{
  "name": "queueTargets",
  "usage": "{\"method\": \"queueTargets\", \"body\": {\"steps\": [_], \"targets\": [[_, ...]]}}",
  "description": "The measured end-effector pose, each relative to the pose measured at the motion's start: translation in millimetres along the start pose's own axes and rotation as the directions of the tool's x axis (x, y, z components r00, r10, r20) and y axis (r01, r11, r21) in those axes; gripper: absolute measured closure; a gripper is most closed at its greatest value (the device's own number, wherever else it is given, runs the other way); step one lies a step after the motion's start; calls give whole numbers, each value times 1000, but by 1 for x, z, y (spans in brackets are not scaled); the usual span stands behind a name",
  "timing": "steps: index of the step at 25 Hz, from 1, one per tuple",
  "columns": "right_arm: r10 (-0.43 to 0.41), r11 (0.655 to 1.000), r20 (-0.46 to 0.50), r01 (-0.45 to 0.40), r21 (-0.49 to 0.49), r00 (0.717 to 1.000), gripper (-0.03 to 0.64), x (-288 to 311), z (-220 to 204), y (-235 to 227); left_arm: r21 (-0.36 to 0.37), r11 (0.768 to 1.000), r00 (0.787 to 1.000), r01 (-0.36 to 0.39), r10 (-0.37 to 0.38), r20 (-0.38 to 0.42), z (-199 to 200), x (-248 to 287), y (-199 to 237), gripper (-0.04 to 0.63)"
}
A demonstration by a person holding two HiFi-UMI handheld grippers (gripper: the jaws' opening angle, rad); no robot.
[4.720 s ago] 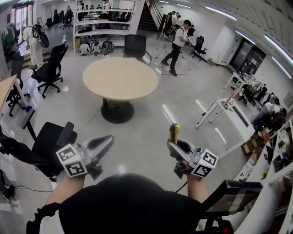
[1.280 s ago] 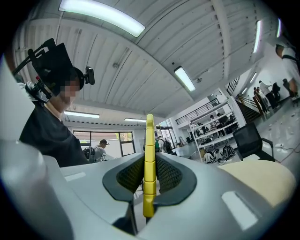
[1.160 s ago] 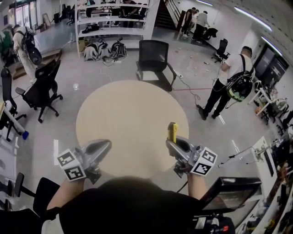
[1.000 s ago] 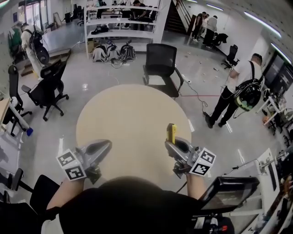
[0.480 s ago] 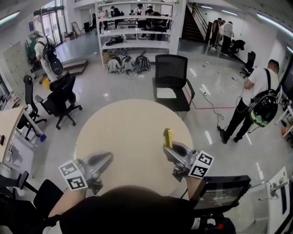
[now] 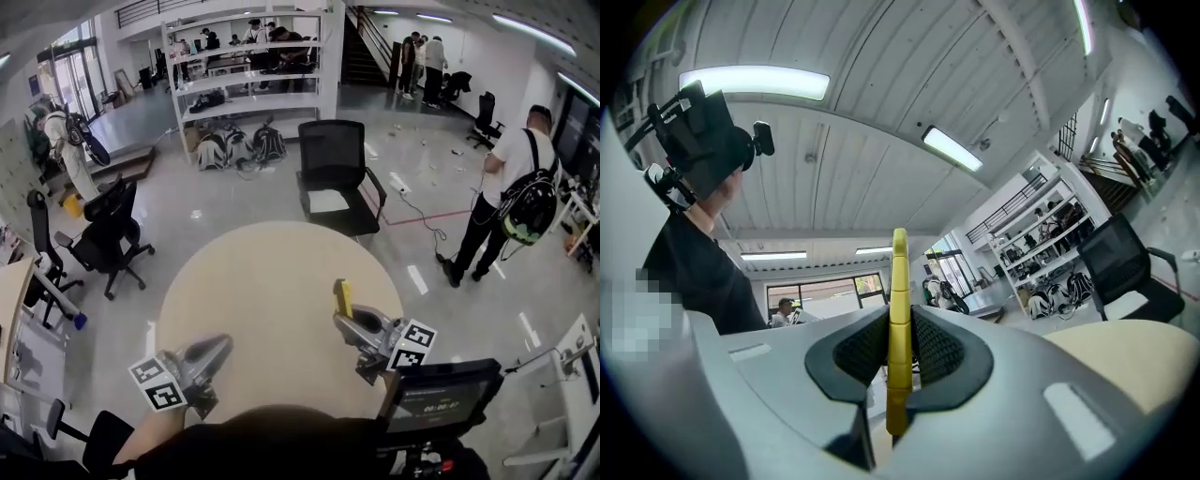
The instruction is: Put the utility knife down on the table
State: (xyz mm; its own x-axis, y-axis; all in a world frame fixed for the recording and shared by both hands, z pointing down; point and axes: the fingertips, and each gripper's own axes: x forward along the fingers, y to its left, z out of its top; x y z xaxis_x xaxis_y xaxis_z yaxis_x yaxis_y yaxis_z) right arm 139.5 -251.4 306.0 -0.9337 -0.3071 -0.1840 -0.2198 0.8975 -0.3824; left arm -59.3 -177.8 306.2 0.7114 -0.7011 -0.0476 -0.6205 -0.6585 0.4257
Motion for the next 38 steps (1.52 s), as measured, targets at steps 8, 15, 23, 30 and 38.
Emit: {"method": "queueTargets", "body": {"steps": [8, 15, 23, 30, 38], "targets": [[-82, 997, -75, 82, -6, 994, 541, 36, -31, 3, -4, 1000, 999, 18, -18, 48, 14, -25, 52, 597], [-75, 996, -133, 68, -59, 988, 541, 61, -15, -13, 63, 997, 996, -32, 27, 85, 44, -24, 75, 597], [-61, 997, -150, 52, -63, 987, 541, 72, -5, -65, 99, 988, 991, -118, 111, 73, 51, -3, 112, 597], [-77, 995, -155, 66, -78, 985, 541, 85, -2, -119, 95, 988, 992, -119, 116, 43, 48, 33, 152, 597], [-116, 989, -209, 92, -118, 971, 541, 120, -5, -210, 77, 988, 991, -131, 132, -4, 42, 81, 234, 597]]}}
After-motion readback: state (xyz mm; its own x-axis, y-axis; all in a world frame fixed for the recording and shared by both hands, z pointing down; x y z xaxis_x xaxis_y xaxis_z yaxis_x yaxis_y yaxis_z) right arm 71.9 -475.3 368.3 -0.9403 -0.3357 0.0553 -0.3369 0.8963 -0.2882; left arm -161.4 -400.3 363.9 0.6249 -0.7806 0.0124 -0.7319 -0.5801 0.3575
